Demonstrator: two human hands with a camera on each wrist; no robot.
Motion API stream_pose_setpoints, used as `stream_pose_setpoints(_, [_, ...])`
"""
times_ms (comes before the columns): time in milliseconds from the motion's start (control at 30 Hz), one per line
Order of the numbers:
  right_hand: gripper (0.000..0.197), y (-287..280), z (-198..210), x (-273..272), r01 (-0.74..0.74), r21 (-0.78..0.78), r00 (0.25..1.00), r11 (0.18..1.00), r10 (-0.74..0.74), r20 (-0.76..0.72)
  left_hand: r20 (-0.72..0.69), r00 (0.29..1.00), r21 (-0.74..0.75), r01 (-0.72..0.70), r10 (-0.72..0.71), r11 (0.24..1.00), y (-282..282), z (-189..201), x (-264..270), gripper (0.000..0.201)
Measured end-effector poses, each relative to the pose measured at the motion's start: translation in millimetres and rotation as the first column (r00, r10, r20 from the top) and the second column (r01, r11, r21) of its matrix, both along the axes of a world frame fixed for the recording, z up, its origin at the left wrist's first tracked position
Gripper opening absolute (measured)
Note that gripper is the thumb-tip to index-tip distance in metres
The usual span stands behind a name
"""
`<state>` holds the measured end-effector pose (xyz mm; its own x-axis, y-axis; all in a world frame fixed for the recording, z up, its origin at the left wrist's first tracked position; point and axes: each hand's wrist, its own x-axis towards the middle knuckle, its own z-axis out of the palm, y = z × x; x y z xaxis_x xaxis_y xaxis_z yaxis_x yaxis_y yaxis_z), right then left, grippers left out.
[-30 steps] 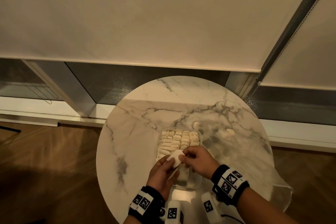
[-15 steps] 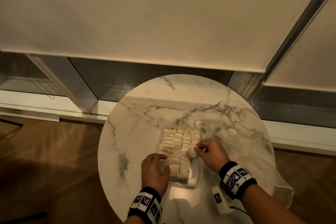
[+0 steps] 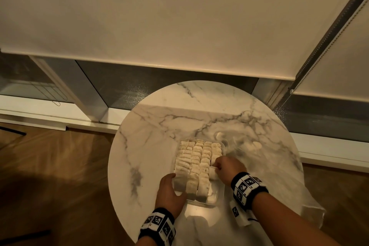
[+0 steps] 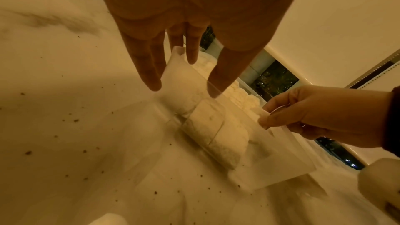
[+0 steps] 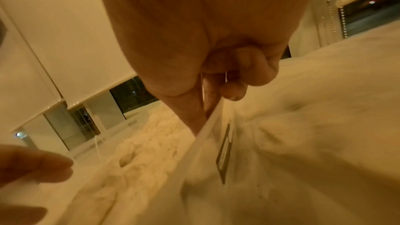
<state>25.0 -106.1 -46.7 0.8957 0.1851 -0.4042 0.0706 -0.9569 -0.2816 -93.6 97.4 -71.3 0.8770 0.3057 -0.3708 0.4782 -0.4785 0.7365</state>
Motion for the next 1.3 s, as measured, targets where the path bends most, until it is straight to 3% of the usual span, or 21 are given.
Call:
stream_pose_setpoints(167, [0.029, 7, -4, 4, -0.148, -0.249, 0.974, 0.957, 0.185, 0.131, 0.002, 1.0, -0.019, -0.008, 0.008, 1.0, 0, -2, 0, 0.07])
stream_pose_setpoints(333, [0.037, 9, -4, 9, -0.152, -0.306, 0.973, 0.94, 0.197, 0.123, 0.012, 1.0, -0.027, -0.013, 0.013, 1.0, 1, -4, -1, 0.071])
stream_pose_setpoints(600, [0.03, 8, 1, 17, -0.146, -0.315, 0.977, 0.938, 0.186, 0.103, 0.027, 1.0, -0.018, -0.005, 0.005, 1.0, 1, -6, -1, 0.07])
stream_pose_setpoints(900, [0.031, -7, -1, -4, -0.053, -0.089, 0.972, 0.995, 0.072, 0.222, 0.012, 1.0, -0.027, -0.021, 0.022, 0.999, 0, -7, 0, 0.071])
stream_pose_setpoints(1167, [0.028, 1, -10, -27, -0.184, -0.172, 0.983, 0.968, 0.181, -0.035, 0.013, 1.0, -0.002, -0.009, 0.009, 1.0, -1, -6, 0, 0.073])
stream_pose_setpoints(1300, [0.029, 5, -13, -23, -0.184, -0.185, 0.983, 0.965, 0.179, -0.046, 0.013, 1.0, -0.007, -0.012, 0.012, 1.0, -2, -6, -2, 0.074])
